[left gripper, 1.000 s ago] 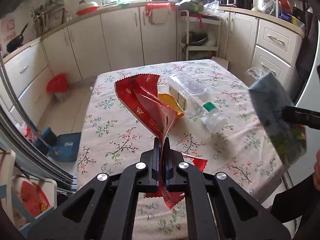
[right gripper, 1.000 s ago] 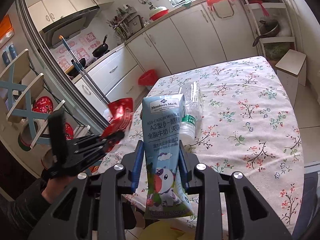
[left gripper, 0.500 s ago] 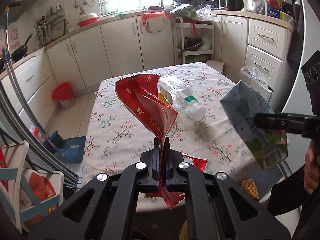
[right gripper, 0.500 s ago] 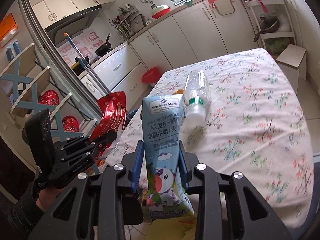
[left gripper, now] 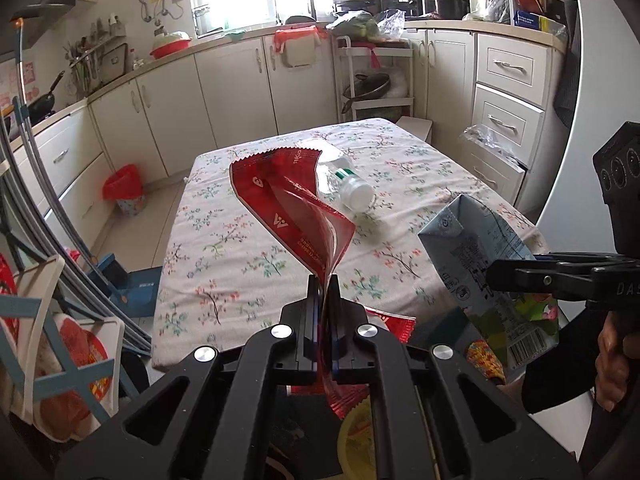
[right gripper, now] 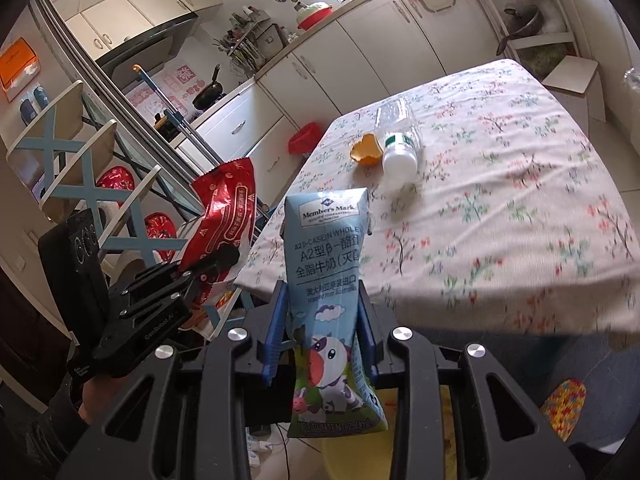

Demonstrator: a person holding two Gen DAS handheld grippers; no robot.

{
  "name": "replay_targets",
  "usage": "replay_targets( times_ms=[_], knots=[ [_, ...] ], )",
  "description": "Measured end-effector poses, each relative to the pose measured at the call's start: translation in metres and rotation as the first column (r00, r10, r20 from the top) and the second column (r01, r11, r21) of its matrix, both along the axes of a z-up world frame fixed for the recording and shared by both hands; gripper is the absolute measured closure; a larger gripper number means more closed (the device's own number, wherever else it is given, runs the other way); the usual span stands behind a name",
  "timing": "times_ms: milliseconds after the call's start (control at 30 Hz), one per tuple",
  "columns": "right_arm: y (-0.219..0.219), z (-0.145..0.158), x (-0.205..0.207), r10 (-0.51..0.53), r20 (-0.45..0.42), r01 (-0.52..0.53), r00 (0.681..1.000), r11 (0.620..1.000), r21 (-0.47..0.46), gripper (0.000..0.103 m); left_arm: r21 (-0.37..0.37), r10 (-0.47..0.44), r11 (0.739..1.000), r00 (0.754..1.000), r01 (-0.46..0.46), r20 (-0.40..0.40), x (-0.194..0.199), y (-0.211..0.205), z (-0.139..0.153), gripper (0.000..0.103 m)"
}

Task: Collect trash
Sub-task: 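Carry the red wrapper and milk carton over the yellow basin with both tools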

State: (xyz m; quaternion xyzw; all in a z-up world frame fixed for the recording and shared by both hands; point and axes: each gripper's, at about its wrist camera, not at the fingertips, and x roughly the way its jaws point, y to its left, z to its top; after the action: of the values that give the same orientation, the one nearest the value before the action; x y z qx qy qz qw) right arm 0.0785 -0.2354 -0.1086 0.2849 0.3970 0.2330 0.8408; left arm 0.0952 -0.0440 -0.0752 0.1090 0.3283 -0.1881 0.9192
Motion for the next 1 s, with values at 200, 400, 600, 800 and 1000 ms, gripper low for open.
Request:
replay_targets(
  times_ms=[200, 400, 600, 800, 1000],
  knots=[
    [-0.001, 0.0, -0.019, -0.014, -0.007, 0.014, 1.0, 1.0, 0.007, 0.07, -0.018, 0.0, 1.0, 1.0, 0.0, -0.029, -0.022, 0.005, -0.007, 0.099],
    [-0.003, -0.001, -0.036, -0.026, -0.013, 0.026, 1.0, 1.0, 0.01, 0.07, -0.015, -0.015, 1.0, 0.998, 0.014, -0.065, -0.046, 0.002, -0.018, 0.099],
    [-0.003, 0.0, -0.052, -0.032, -0.016, 0.032, 0.999, 0.999, 0.004, 0.07, -0.006, -0.035, 0.999, 0.995, 0.034, -0.098, -0.065, -0.002, -0.03, 0.099],
    [-0.001, -0.001, -0.064, -0.033, -0.022, 0.033, 0.999, 0.999, -0.009, 0.07, 0.007, -0.056, 0.998, 0.988, 0.058, -0.143, -0.081, -0.007, -0.044, 0.099],
    [0.002, -0.003, -0.071, -0.025, -0.034, 0.024, 0.999, 0.999, -0.03, 0.07, 0.015, -0.087, 0.996, 0.97, 0.093, -0.227, -0.09, -0.013, -0.063, 0.099]
  ],
)
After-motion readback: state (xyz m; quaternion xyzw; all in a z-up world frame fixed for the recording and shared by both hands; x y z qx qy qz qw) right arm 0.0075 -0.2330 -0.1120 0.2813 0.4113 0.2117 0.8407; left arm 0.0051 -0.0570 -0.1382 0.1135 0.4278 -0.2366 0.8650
